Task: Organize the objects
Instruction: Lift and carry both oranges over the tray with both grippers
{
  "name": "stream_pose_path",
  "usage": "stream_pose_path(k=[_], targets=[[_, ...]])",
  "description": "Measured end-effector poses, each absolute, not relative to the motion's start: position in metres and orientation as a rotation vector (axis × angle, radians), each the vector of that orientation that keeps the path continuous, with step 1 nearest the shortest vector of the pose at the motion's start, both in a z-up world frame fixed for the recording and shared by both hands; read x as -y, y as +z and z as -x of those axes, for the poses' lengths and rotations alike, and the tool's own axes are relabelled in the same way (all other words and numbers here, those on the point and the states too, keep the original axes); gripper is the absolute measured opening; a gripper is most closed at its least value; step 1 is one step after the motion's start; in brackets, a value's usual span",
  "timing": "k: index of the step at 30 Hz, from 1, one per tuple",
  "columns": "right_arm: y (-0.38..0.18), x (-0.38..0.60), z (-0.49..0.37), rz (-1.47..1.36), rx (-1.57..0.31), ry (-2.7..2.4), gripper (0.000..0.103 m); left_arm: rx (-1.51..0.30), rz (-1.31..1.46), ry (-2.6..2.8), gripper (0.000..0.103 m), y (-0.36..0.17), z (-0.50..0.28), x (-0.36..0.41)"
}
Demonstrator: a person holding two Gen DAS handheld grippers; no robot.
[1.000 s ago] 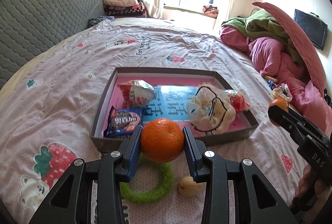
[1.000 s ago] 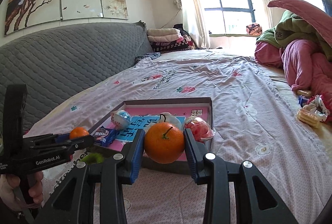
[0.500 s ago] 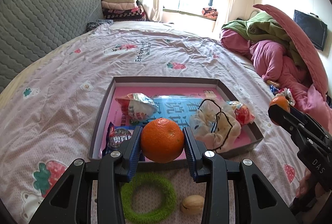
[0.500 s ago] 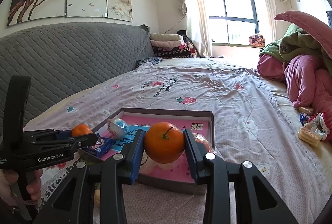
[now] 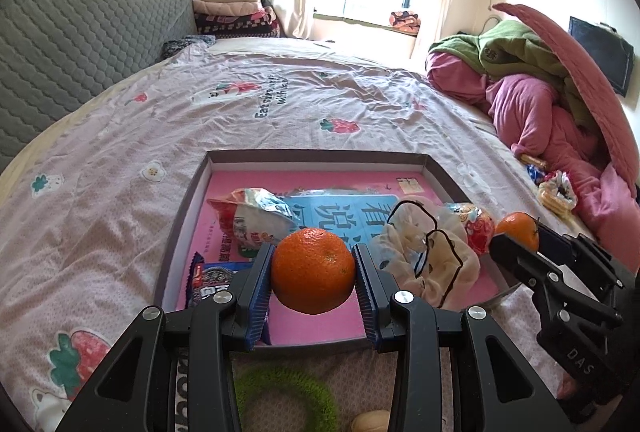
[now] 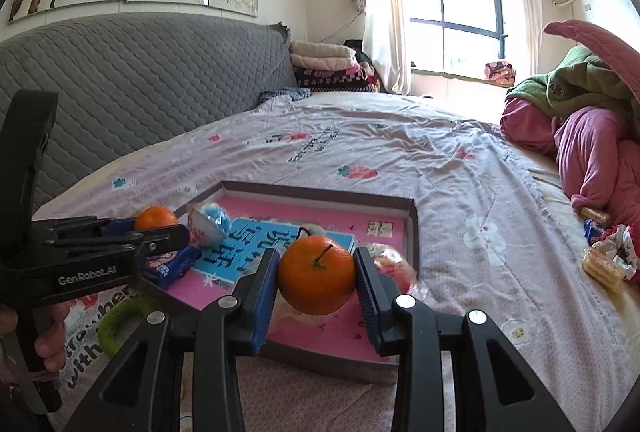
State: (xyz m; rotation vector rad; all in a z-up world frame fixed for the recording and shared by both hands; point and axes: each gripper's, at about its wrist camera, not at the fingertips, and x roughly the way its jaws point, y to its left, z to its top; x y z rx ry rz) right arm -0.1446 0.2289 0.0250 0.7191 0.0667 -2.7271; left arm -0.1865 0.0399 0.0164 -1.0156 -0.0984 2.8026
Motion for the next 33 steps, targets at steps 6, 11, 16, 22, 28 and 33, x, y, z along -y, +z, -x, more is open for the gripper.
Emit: stream_pose_path(k=[6, 11, 16, 22, 28, 33], targets=[[0.016, -0.226, 0.149, -0.761, -0.09, -2.717, 0.038, 0.088, 1.046, 2.785, 0.04, 0.008, 0.196, -0.046], [0.01, -0.228, 0.154, -0.797, -0.083, -2.715, 0.038, 0.074, 1.072, 2.774, 0.04, 0.0, 0.201, -0.05], [0.002, -0.227, 0.161, -0.835, -0.076, -2.704, 0.038, 0.082, 1.08, 2.768, 0.04, -0.005, 0.203, -0.051], [-0.005, -0.228, 0.167, -0.886, -0.055, -2.687, 0.038, 0.082, 1.098, 2.765, 0.04, -0.01, 0.207, -0.052], [-0.01, -0.229, 0.171, -0.925, -0.04, -2.673, 0.038, 0.071, 1.126, 2.756, 0.04, -0.018, 0.213, -0.053], [-0.014, -0.227, 0.175, -0.956, -0.04, -2.659, 0.038, 0.071, 1.14, 2.747, 0.04, -0.022, 0.216, -0.053]])
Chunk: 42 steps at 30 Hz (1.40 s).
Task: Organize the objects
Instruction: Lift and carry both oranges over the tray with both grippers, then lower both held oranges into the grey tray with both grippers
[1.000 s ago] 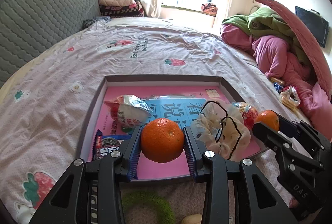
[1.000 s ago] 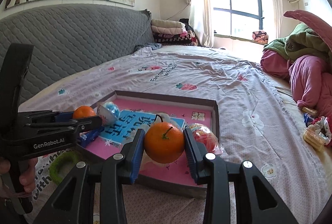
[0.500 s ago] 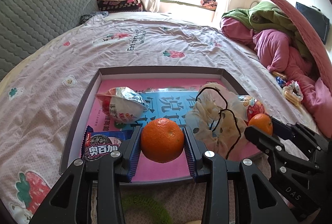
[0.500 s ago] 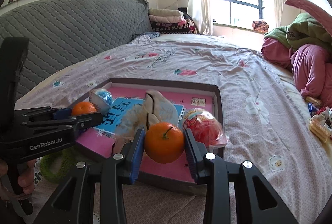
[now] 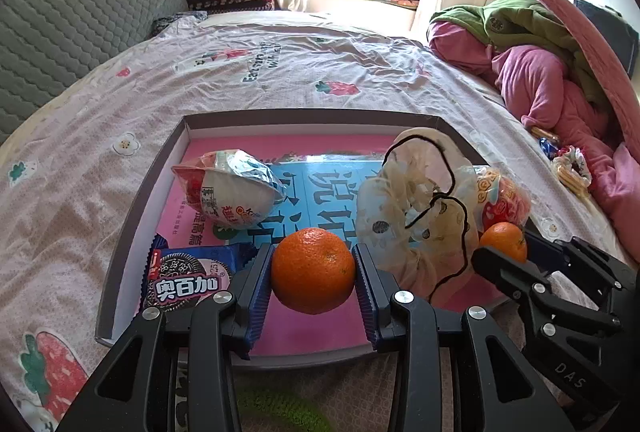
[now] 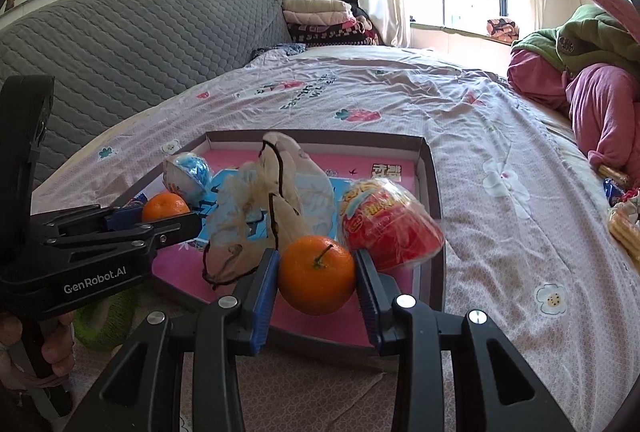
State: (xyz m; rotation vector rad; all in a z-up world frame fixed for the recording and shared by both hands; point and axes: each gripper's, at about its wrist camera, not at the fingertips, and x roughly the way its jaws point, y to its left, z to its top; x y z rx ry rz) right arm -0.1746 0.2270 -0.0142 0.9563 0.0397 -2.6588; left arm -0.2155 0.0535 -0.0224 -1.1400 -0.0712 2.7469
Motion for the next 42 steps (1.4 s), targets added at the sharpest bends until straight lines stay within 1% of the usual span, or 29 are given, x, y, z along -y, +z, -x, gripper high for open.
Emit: stream_pose_path(k=[14, 42], targets=[[-0.021, -0.229, 0.185, -1.048, -0.005, -2.615, 0.039, 0.061, 1.182, 2.701, 0.04, -0.031, 0.223, -0.06], [-0.02, -0.23, 0.186, -1.097, 0.007, -2.605, 0.039, 0.016, 1.221, 2.688, 0.04, -0.038, 0.222, -0.065]])
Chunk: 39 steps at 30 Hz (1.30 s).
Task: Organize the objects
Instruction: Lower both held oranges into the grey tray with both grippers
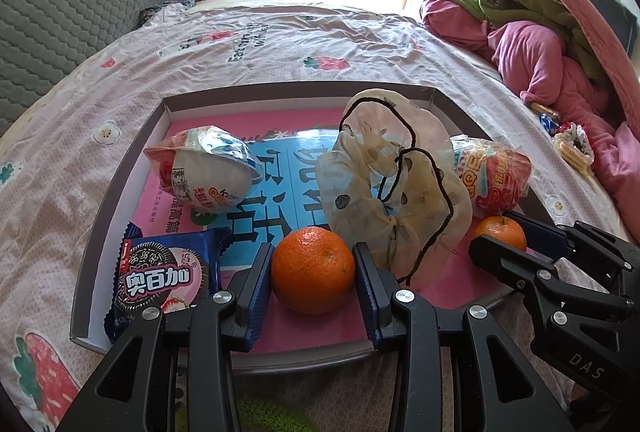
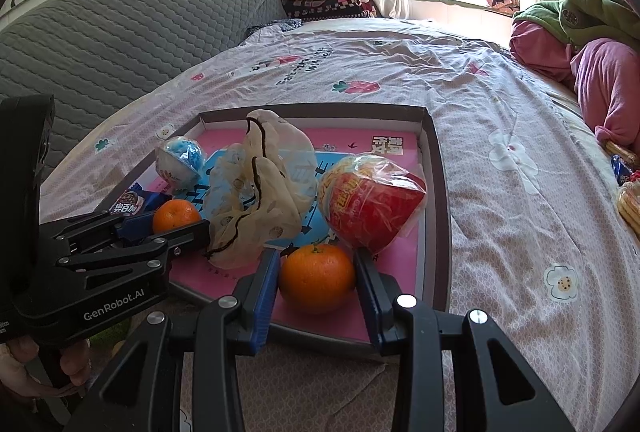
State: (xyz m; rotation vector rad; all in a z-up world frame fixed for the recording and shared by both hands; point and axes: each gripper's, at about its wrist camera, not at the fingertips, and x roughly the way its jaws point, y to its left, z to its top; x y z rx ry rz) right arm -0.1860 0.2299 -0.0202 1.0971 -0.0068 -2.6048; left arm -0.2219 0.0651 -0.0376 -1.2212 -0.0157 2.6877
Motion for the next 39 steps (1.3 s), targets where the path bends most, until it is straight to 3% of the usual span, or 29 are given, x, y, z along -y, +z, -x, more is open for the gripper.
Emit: stream_pose_path(k=[18, 30, 39], targets=[[-0.02, -0.232, 0.184, -1.1, 0.029, -2.607, 0.039, 0.022, 1.251, 2.69, 0.041, -0.036, 0.219, -0.065], [-0.012, -0.25, 0.18, -1.103, 0.223, -2.567, 0.039, 0.006, 1.245, 2.695, 0.042, -0.03, 0.215, -0.066], [-0.005, -0.25, 0.176, -1.074, 0.217, -2.581, 0.039, -0.001, 1.241, 2.699, 0.044, -0.027, 0.208, -0.067]])
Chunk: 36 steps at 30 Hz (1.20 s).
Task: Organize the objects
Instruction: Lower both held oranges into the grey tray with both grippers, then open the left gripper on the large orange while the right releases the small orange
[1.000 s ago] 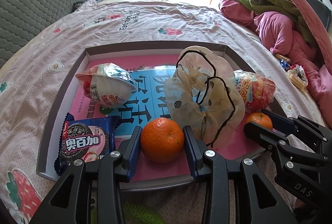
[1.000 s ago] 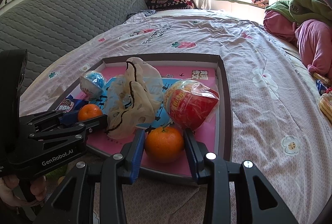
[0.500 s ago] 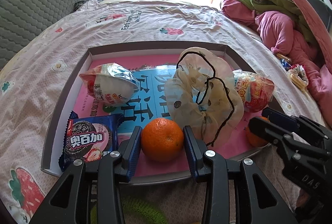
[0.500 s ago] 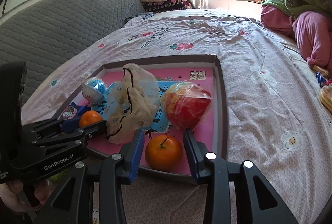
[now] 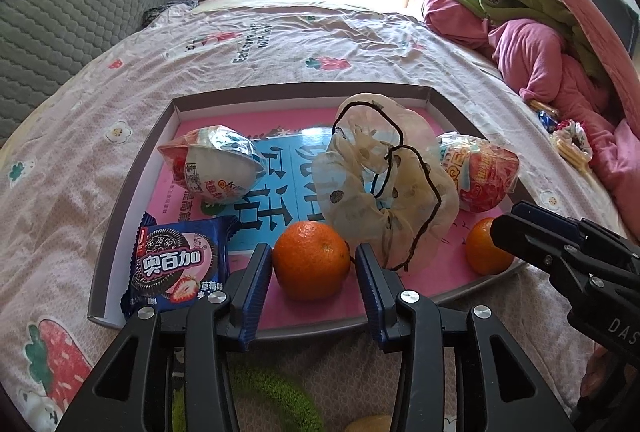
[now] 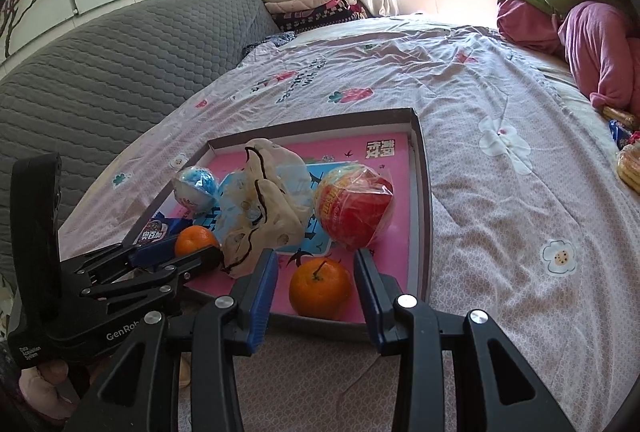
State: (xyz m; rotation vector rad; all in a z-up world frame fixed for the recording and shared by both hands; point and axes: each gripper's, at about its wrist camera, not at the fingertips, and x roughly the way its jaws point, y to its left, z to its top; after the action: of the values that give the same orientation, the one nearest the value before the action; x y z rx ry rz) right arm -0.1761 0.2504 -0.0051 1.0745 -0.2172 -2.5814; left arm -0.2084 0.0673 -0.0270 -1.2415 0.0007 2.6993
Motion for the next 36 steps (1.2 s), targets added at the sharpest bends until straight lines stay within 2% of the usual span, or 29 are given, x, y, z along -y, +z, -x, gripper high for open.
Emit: stream_pose_path(k=[15, 21, 36], targets=[[0.008, -0.247, 0.166, -1.009, 0.158, -2.612, 0.04, -0.007, 1.21, 2.712, 0.045, -0.014, 0.195, -0.071], [0.012, -0.25, 0.163, -0.992, 0.171, -2.617, 0.045, -0.005, 1.185, 2.719, 0.048, -0.003, 0.188, -0.071], [0.024, -0.251, 0.149, -0.927, 0.184, -2.619, 0.046, 0.013, 1.122, 2.765, 0.053, 0.025, 0.171, -0.061]])
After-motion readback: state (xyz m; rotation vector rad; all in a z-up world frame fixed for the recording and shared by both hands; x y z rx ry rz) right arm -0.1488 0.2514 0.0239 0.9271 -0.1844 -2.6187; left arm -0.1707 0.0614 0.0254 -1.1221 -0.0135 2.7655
